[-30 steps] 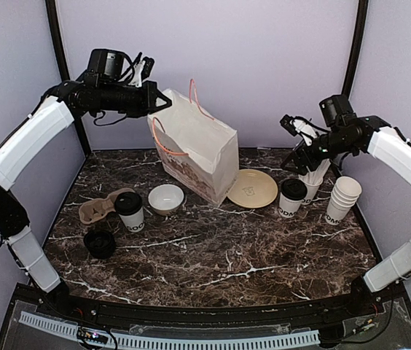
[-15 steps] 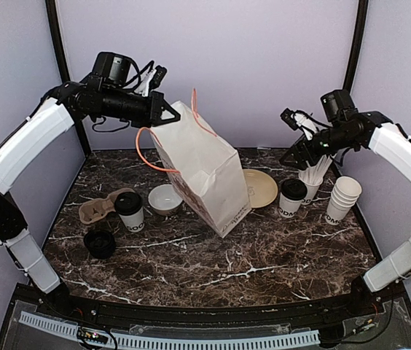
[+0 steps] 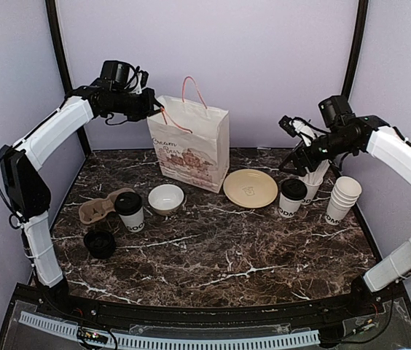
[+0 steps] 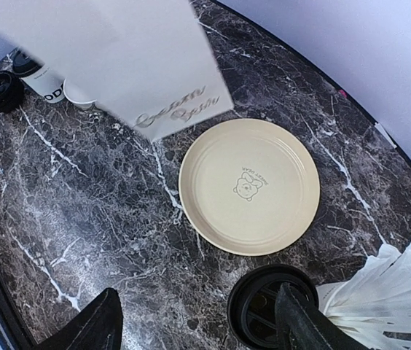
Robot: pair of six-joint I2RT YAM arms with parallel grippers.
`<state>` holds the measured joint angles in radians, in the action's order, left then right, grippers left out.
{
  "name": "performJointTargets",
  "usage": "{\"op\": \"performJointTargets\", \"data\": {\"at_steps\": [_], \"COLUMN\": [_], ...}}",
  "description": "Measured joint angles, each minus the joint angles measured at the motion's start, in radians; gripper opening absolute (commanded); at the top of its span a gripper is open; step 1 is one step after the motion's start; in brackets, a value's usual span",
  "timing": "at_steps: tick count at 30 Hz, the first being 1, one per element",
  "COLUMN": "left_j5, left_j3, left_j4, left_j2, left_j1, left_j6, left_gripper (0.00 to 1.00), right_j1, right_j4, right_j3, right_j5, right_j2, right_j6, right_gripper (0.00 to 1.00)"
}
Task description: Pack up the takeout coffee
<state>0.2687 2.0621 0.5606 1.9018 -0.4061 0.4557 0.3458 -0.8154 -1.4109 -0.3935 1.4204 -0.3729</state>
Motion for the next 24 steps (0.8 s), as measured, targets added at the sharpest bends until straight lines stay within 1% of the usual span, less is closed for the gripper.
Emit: {"op": "performJointTargets", "data": {"at_steps": [3, 6, 9, 14, 18, 22, 24], "left_j5": [0.029, 0.108, 0.175, 0.203, 0.186, 0.164, 0.159], "left_j3": [0.015, 0.034, 0.051, 0.058, 0.030, -0.048, -0.090], "left_j4": [-0.027, -0.060, -0.058, -0.029, 0.017, 0.053, 0.065], "left_j2": [0.041, 0.074, 0.082, 0.069, 0.024, -0.072, -0.121], "left_j1": [0.031, 0.031, 0.013, -0.051, -0.116, -0.170, -0.180], "left_j6": [0.024, 0.044, 0.049, 0.043, 0.042, 0.046, 0.052], "left_gripper": [0.00, 0.00, 0.00, 0.00, 0.00, 0.00, 0.00], "right_j1": [0.000, 0.000, 0.000, -0.006, -0.006, -0.007, -0.008], "right_j4": [-0.004, -0.021, -0.064, -0.106, -0.111, -0.116, -0.119], "right_j3": [0.006, -0.006, -0.061, -0.192, -0.222, -0.217, -0.217], "right_j5": [-0.006, -0.008, -0.007, -0.045, -0.102, -0.124, -0.126], "right_j2": [-0.001, -0.001, 0.002, 0.002, -0.001, -0.001, -0.002], "right_j6": [-0.012, -0.019, -0.029, -0.037, -0.029, -0.015, -0.013], "right_gripper": [0.72, 0.72, 0.73, 0.75, 0.76, 0.76, 0.76]}}
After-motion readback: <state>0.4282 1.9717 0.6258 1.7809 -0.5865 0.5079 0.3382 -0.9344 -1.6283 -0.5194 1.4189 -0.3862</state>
